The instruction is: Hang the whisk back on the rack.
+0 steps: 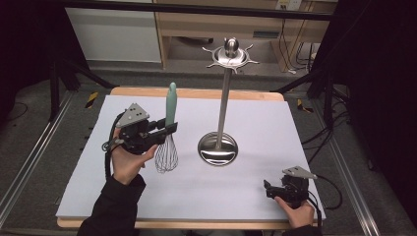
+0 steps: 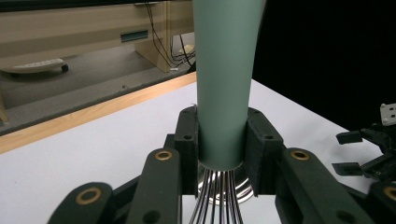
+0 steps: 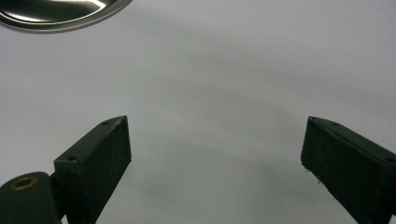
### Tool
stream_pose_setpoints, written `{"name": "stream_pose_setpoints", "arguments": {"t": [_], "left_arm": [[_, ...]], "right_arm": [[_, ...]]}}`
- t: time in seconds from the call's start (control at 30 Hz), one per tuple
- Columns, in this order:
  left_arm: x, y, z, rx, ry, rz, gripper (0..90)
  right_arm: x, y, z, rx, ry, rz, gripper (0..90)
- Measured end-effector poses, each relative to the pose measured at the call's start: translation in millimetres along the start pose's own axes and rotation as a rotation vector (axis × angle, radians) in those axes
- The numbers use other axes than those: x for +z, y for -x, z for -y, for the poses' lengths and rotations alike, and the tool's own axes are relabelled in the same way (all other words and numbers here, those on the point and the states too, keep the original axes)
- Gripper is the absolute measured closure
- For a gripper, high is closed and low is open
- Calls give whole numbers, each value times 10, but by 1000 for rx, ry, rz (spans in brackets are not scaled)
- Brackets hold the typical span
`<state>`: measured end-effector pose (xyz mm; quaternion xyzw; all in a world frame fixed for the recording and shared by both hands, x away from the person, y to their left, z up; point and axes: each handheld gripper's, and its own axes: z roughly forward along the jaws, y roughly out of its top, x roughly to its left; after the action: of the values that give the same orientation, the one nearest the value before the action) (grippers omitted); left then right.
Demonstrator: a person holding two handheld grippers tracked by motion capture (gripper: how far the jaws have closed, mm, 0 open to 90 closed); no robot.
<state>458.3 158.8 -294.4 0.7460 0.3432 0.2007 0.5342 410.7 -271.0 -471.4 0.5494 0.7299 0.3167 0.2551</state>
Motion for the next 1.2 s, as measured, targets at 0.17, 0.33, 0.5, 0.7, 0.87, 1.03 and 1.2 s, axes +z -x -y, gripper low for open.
{"name": "stream_pose_setpoints", "arguments": {"t": [0.17,0.33,0.5,0.7,0.87,1.03,1.2], "left_arm": [[60,44,-58,9,-2,13,688],[99,101,-136,20,4,20,688],[130,160,-217,39,8,24,687],[179,207,-321,54,5,24,688],[212,241,-407,65,10,22,688],[255,266,-467,75,7,21,688],[289,282,-534,81,2,19,687]], "right_arm": [[-3,4,-2,1,2,-3,88],[-2,4,-3,3,3,-2,88],[-3,4,-4,3,4,-2,88],[-5,2,-7,7,3,-4,88],[-1,7,-8,0,6,-5,88],[-3,8,-8,0,8,-6,88],[-2,9,-9,0,7,-7,88]]}}
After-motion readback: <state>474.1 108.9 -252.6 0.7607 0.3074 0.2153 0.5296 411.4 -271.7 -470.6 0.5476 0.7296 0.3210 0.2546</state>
